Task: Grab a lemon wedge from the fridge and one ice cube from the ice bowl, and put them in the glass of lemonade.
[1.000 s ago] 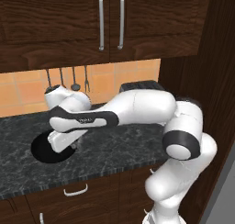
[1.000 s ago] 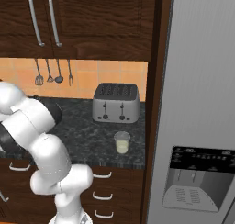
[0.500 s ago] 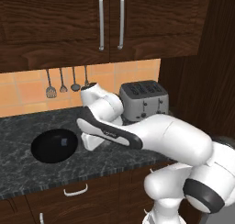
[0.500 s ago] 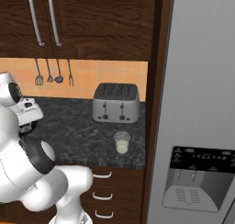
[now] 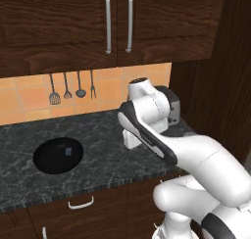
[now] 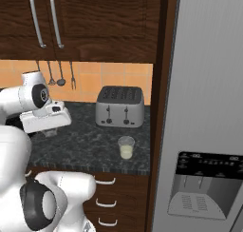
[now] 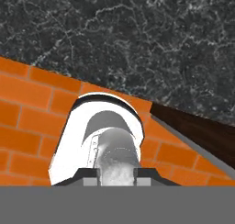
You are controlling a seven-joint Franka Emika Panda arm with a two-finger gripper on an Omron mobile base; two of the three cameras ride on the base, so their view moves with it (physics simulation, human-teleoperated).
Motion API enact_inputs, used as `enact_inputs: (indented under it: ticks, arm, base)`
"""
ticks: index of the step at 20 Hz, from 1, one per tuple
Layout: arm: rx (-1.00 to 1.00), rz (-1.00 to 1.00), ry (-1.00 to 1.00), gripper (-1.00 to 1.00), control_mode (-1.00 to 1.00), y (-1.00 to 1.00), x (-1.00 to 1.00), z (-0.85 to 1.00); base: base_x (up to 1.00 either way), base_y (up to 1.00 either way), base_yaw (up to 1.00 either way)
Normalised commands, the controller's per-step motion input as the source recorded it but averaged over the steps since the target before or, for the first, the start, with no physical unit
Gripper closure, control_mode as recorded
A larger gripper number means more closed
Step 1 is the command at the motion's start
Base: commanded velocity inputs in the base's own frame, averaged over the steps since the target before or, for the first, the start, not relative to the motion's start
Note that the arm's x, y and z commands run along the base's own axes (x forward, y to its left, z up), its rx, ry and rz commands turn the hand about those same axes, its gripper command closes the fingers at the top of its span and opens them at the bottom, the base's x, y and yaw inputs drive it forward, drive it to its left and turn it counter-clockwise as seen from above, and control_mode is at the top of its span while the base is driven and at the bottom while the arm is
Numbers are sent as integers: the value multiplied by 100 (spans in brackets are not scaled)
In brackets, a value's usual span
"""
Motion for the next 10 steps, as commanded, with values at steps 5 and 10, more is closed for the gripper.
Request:
enact_inputs:
  ticks: [5,10]
  arm:
    - [0,-41,-1,100,-100,-97,0,10]
    - [3,-43,0,100,-100,-74,0,-1]
  base:
    - [0,0,0]
    - [0,0,0]
